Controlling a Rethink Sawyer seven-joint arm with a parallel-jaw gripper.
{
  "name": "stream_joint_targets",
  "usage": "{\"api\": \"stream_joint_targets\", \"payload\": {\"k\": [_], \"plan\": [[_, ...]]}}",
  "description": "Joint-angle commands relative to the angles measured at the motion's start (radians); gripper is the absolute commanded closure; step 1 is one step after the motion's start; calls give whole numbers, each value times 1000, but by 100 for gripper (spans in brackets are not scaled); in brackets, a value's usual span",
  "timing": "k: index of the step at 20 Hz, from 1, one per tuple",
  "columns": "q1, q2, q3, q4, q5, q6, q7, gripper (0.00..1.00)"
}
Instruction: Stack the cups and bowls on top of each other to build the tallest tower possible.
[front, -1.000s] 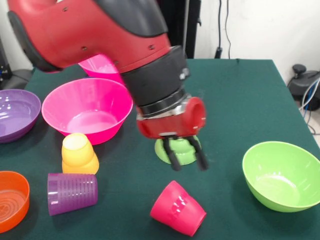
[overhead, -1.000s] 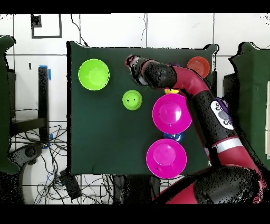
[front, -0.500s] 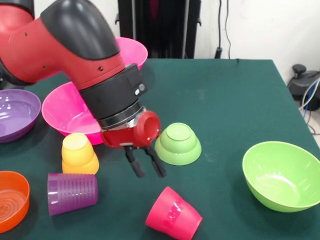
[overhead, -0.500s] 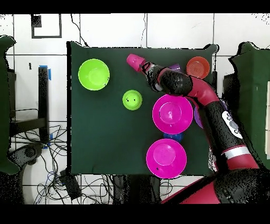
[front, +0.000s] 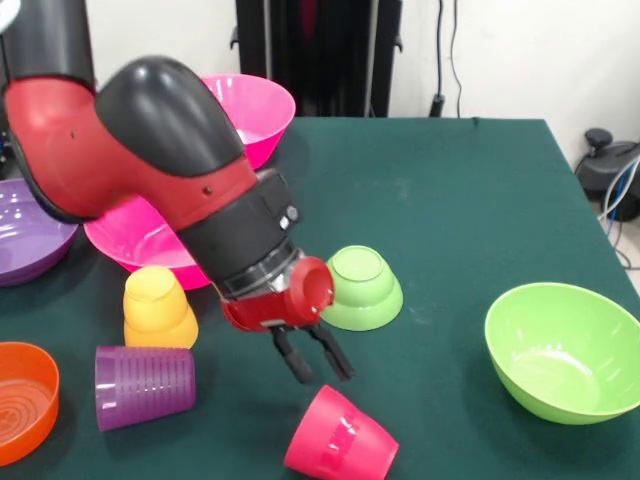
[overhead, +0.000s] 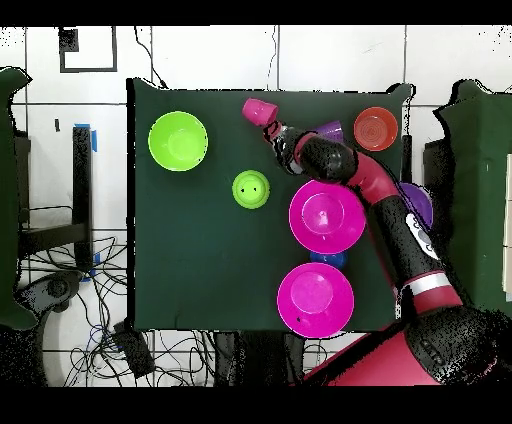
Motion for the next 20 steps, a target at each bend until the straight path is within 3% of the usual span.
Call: {"api": "stream_joint_targets", "payload": {"k": [1,10,15,20], "plan": [[32,113,57,-132,-96,45,-431,0],[77,125,67,-336,-197,103,-684,0],[64,82,31,-269,-199,55,-603,0],[57,63,12,-230,-199,30,-590,0]]}}
